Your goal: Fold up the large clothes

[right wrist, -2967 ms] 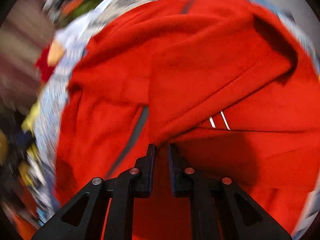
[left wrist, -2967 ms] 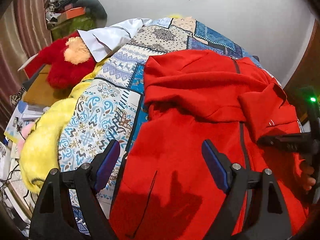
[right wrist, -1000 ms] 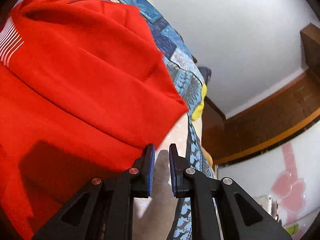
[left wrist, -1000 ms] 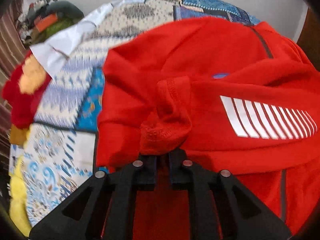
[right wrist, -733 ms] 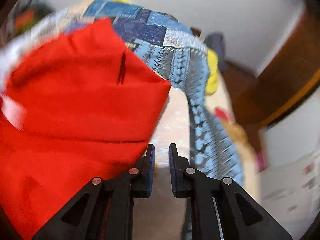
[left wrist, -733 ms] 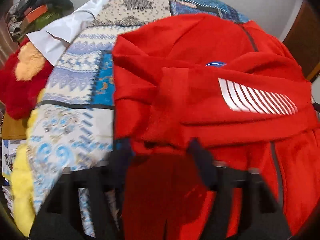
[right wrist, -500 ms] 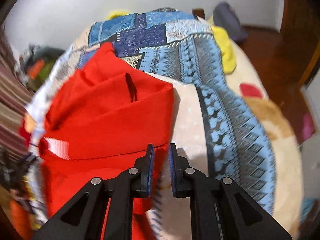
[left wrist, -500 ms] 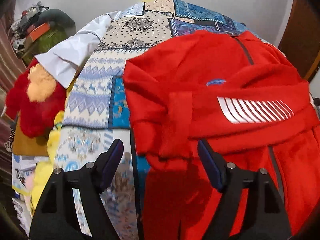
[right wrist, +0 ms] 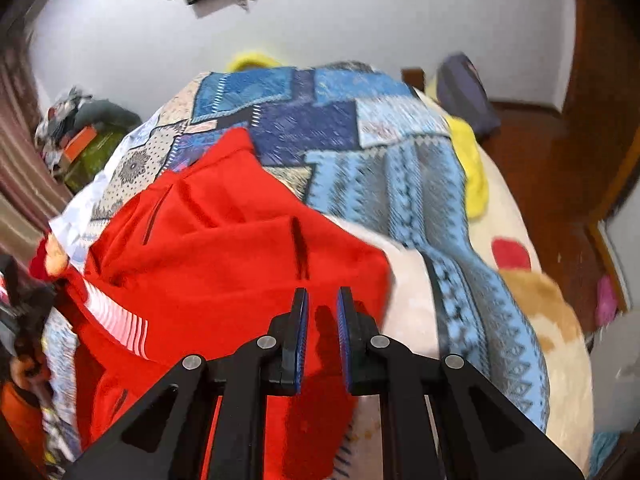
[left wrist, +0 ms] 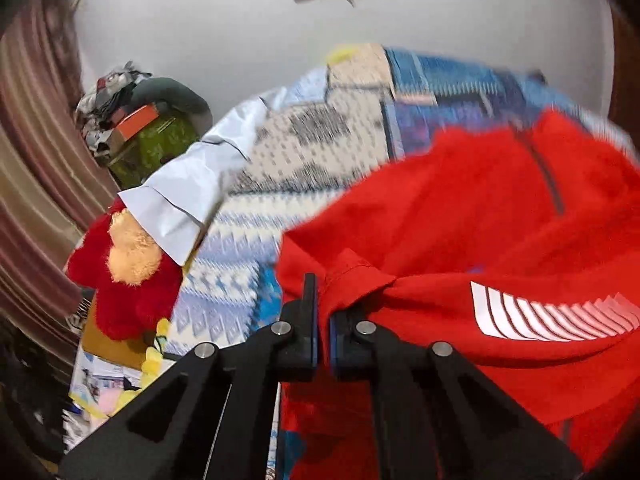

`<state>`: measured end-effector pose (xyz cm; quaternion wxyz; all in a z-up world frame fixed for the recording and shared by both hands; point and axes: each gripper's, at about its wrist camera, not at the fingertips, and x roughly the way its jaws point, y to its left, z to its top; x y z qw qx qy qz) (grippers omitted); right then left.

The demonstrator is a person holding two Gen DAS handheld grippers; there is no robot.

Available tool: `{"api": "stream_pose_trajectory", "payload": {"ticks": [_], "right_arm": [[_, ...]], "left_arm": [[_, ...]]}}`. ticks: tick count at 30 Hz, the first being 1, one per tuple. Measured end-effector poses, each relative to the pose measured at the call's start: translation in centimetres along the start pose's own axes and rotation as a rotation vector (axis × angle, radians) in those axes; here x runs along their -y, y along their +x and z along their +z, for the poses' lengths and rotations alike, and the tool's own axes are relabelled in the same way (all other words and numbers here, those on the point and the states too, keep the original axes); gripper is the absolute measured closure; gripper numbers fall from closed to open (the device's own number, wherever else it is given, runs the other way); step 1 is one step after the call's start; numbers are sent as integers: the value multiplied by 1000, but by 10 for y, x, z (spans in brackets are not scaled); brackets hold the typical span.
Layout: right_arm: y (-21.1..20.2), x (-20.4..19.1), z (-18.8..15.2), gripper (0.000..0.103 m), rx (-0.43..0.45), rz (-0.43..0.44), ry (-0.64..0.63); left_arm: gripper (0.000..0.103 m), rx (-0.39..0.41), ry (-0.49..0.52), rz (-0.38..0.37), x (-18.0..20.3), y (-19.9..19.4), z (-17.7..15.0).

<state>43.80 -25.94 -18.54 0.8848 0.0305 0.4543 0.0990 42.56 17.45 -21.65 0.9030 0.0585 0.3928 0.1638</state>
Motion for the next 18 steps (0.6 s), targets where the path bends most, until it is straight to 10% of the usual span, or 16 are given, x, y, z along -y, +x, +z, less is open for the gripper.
{"api": "stream_pose_trajectory", "payload": {"ticks": [5, 9, 11, 14, 18], "right_arm": [[50, -35, -17, 93, -62, -389, -279], [57, -45, -31, 92, 17, -493, -359], [60, -48, -34, 81, 43, -578, -392], [55, -43, -31, 18, 97, -676, -403], [45, -14, -21, 13, 44, -510, -308]], "left_arm": [[97, -21, -21, 74, -21, 18, 2], [97, -142, -4, 68, -22, 58, -25], [97, -172, 40, 98, -16, 74, -43], [96, -178, 87, 157, -9, 90, -65], [96, -154, 123, 192, -2, 88, -70]]}}
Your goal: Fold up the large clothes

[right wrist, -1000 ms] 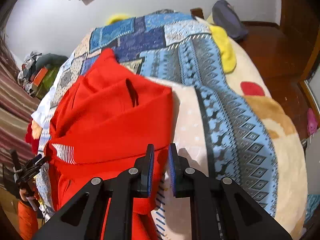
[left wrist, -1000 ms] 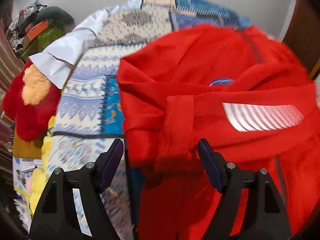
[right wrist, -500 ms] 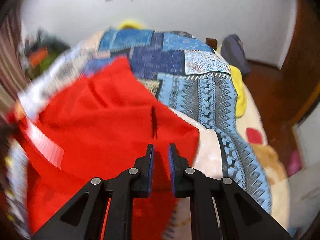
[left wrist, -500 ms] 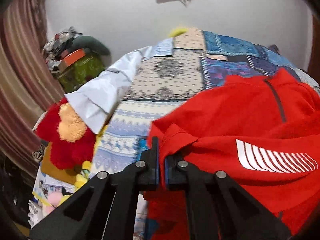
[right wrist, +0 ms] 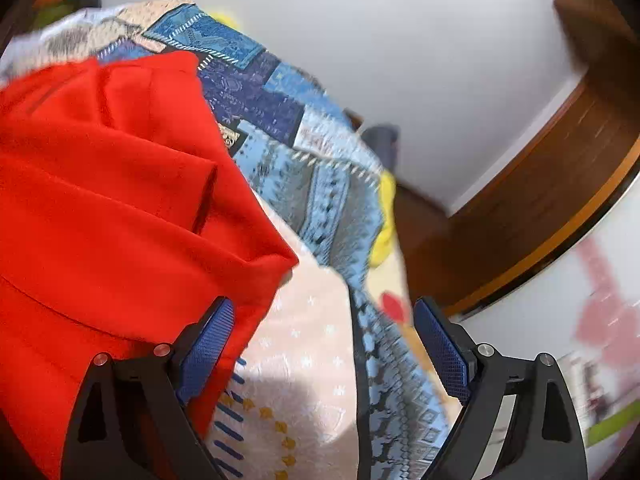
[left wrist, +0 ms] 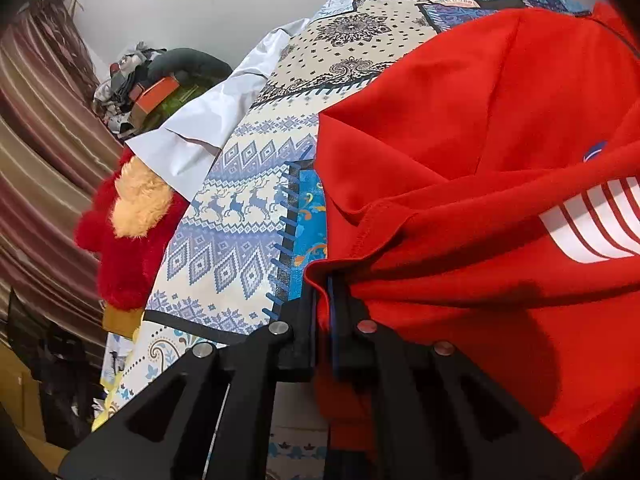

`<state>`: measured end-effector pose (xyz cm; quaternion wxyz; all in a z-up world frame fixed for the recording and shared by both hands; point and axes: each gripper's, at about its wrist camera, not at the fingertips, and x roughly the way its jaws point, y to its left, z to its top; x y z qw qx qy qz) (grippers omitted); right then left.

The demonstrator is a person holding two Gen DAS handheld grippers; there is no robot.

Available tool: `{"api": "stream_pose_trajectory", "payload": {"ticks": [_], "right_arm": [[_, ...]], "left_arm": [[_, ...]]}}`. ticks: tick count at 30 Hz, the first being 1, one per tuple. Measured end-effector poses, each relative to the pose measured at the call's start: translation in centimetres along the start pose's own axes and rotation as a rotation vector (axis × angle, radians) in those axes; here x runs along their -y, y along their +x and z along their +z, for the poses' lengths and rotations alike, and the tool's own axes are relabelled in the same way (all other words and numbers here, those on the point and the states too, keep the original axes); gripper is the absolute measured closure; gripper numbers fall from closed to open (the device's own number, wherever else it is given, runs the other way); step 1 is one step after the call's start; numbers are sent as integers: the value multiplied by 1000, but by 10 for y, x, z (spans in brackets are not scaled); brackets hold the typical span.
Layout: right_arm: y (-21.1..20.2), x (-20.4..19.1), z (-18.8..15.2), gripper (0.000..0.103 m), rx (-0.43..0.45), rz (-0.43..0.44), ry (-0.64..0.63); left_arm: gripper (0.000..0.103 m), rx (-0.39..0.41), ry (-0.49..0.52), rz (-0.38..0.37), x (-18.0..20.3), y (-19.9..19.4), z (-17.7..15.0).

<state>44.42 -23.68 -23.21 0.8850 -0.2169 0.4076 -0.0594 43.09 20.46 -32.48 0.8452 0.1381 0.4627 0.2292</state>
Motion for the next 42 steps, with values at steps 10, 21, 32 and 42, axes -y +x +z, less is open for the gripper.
{"api": "stream_pose_trajectory", "payload": {"ticks": [10, 21, 32, 42], "right_arm": [[-41, 35, -5, 13, -65, 327, 215], [-138, 33, -37, 13, -97, 519, 208], [-222, 34, -121, 11, -81, 493, 162], [-239, 26, -212, 11, -206, 566, 244]], "left_arm": [[32, 5, -21, -158, -43, -45, 2], [25, 47, -136, -379, -91, -149, -32], [21, 66, -126, -423, -104, -213, -114], [21, -164, -131, -494, -102, -179, -213]]}}
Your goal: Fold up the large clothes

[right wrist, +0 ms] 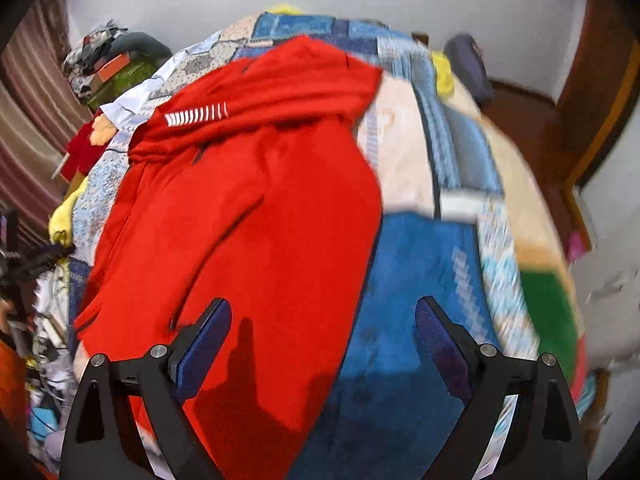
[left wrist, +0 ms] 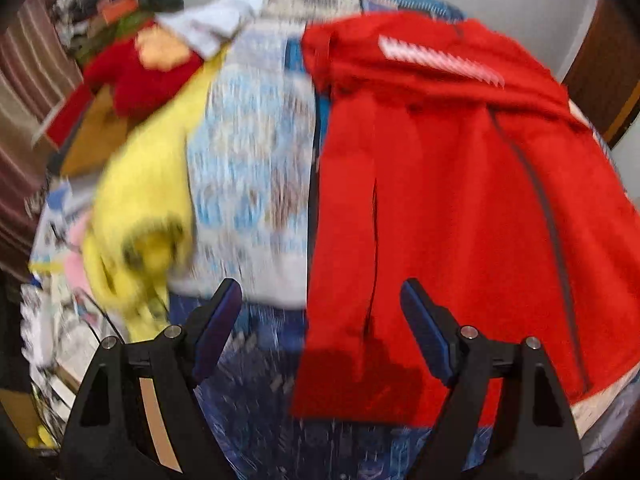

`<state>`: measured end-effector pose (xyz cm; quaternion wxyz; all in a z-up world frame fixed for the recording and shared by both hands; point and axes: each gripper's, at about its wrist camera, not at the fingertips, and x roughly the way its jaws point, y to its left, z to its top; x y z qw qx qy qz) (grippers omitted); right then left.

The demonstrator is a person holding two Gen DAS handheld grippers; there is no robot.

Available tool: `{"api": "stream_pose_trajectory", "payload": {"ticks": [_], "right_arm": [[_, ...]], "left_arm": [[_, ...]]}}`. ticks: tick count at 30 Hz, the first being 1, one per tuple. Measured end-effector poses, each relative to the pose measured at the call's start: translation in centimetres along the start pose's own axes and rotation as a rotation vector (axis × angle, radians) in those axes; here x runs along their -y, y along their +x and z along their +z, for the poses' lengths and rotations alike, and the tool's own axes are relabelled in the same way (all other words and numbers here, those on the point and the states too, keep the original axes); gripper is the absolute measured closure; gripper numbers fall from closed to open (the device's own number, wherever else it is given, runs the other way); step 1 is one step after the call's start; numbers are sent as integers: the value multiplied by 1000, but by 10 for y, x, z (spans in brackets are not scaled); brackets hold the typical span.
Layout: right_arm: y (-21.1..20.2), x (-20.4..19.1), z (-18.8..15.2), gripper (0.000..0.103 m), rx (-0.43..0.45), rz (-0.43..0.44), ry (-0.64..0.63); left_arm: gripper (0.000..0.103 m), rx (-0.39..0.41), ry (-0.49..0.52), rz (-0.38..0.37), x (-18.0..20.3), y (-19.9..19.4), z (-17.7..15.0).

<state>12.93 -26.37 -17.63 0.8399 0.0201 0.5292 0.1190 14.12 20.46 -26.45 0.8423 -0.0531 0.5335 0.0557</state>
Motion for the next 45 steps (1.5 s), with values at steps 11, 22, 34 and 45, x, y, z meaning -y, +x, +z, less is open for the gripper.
{"api": "stream_pose_trajectory", "payload": {"ticks": [11, 22, 34, 45], "right_arm": [[-2, -11, -36, 20, 14, 90, 95], [7, -32, -9, 78, 6, 171, 27], [7, -45, 69, 96, 60, 347, 10], [9, -21, 224, 99, 306, 250, 81]], "left_arm": [[21, -158, -188, -196, 3, 56, -54], [90, -207, -136, -117, 43, 54, -33], [92, 112, -69, -207, 82, -58, 51], [92, 307, -97, -249, 63, -82, 197]]}}
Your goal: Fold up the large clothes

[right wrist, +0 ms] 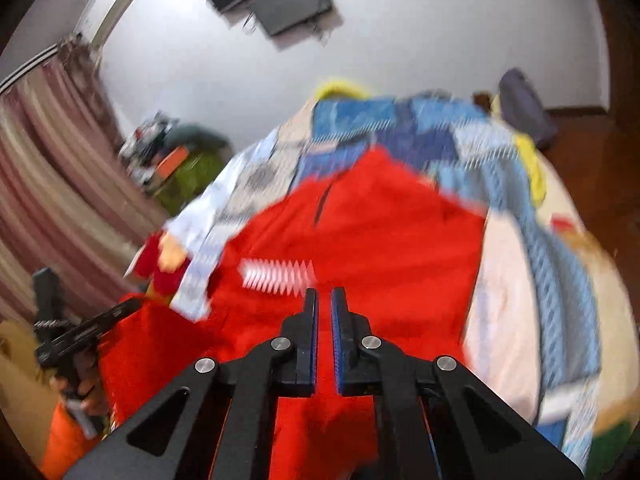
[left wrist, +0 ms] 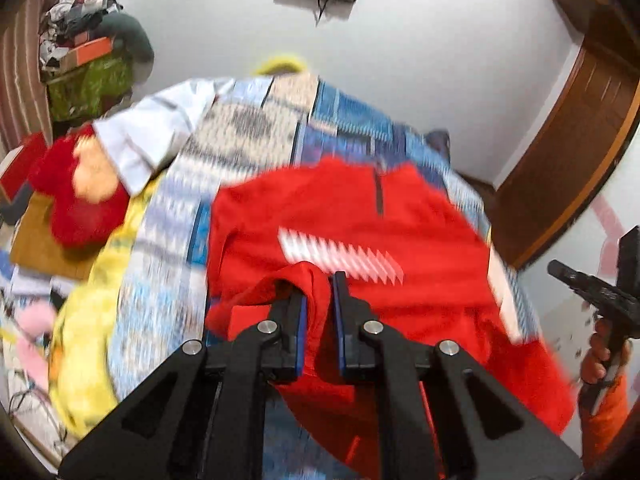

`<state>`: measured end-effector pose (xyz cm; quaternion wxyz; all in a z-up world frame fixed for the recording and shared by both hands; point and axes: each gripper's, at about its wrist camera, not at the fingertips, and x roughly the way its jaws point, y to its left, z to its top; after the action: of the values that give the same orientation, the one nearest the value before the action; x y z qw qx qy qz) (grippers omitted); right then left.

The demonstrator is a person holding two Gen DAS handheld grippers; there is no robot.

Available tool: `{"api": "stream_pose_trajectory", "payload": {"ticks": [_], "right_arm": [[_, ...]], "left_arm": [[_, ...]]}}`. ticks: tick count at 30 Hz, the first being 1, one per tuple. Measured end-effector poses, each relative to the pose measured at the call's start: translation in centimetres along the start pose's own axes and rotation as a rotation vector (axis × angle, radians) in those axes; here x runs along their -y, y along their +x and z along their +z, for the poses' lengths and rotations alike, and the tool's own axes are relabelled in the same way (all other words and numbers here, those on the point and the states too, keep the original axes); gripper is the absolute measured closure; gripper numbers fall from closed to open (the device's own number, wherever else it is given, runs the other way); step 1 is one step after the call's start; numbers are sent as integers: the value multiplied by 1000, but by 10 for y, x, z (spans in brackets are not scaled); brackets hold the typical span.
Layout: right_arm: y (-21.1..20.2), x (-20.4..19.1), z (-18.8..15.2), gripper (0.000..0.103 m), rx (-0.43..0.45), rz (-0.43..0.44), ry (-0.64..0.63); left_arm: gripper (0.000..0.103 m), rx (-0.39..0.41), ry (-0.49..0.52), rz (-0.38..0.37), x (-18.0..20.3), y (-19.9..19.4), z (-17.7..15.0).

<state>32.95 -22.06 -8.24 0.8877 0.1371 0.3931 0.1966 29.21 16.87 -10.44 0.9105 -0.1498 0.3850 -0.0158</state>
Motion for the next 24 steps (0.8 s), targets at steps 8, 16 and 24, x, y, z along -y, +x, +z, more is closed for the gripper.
{"api": "stream_pose_trajectory", "payload": {"ticks": [8, 16, 24], "right_arm": [[38, 17, 6, 99, -91, -164, -165], [35, 4, -93, 98, -300, -293, -459], [51, 32, -165, 98, -407, -504, -525]], "left_arm": [[92, -13, 86, 110, -5, 62, 9], [92, -89, 213, 174, 2, 70, -69], [92, -110, 221, 176, -1, 48, -103]]}}
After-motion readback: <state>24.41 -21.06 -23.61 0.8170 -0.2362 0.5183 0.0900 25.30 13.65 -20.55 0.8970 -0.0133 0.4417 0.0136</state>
